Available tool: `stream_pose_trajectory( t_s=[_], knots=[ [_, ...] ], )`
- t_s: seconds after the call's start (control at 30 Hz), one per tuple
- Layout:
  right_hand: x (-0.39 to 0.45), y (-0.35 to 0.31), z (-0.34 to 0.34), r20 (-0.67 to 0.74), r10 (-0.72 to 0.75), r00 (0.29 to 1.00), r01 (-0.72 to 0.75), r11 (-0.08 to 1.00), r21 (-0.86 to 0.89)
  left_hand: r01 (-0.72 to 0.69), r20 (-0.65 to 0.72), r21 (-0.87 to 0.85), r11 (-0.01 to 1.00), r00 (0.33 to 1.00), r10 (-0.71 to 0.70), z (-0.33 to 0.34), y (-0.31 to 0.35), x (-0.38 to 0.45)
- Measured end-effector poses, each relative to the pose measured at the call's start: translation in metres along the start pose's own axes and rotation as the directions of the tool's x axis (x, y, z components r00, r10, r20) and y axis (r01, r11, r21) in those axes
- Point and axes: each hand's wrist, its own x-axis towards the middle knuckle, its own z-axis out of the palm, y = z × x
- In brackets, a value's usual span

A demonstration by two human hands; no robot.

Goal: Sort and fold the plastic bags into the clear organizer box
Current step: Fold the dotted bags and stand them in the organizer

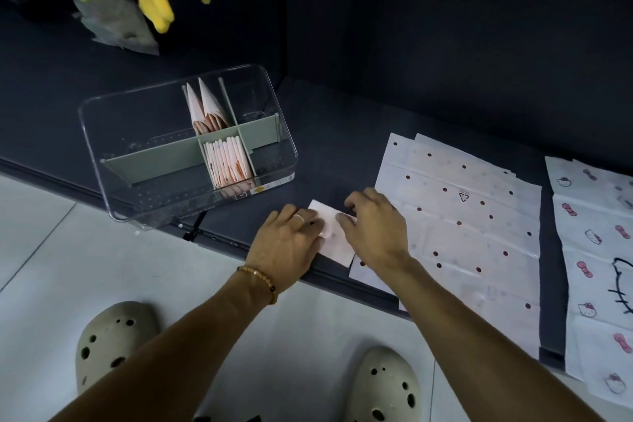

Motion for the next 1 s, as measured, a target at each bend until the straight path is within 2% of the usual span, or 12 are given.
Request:
stream_pose_trajectory(
  t_s=[0.07,0.13,0.27,0.37,0.47,0.57,0.7,0.87,1.0],
  knots=[
    [-0.016,0.001,0.002,-0.144,-0.105,0.984,0.096,0.993,-0.071,0.019,-0.073,0.002,1.000,0.997,-0.019,0.000,0.008,-0.007],
    [-0.036,0.008,0.009,-0.195,-0.153,0.969,0.131,0.984,-0.122,0.035,-0.152,0.000,0.999,0.988,-0.034,0.000,0.011,-0.010],
    [-0.061,0.028,0.026,-0.053,-0.201,0.978,0.187,0.962,-0.199,0.058,-0.156,0.037,0.998,0.986,-0.052,0.001,0.015,-0.012],
    [-0.065,0.028,0.033,-0.038,-0.167,0.985,0.159,0.975,-0.154,0.074,-0.137,0.047,0.996,0.988,-0.067,-0.001,0.015,-0.012],
    [-0.064,0.030,0.038,-0.026,-0.167,0.986,0.162,0.976,-0.143,-0.078,-0.199,0.064,0.995,0.976,0.089,-0.001,0.018,0.000],
    [-0.063,0.034,0.041,0.001,-0.174,0.985,0.172,0.972,-0.159,-0.206,-0.085,-0.033,0.978,0.976,0.202,0.007,0.033,0.021],
    [-0.063,0.034,0.041,-0.004,-0.171,0.985,0.168,0.972,-0.165,-0.181,-0.042,-0.138,0.974,0.983,0.177,0.026,0.034,0.027],
    [-0.063,0.032,0.039,-0.055,-0.159,0.986,0.149,0.976,-0.157,-0.245,-0.019,-0.151,0.958,0.969,0.245,0.023,0.007,0.026],
    [-0.063,0.032,0.039,-0.021,-0.160,0.987,0.154,0.973,-0.170,-0.163,0.012,-0.131,0.978,0.986,0.166,0.021,-0.025,0.016]
  ],
)
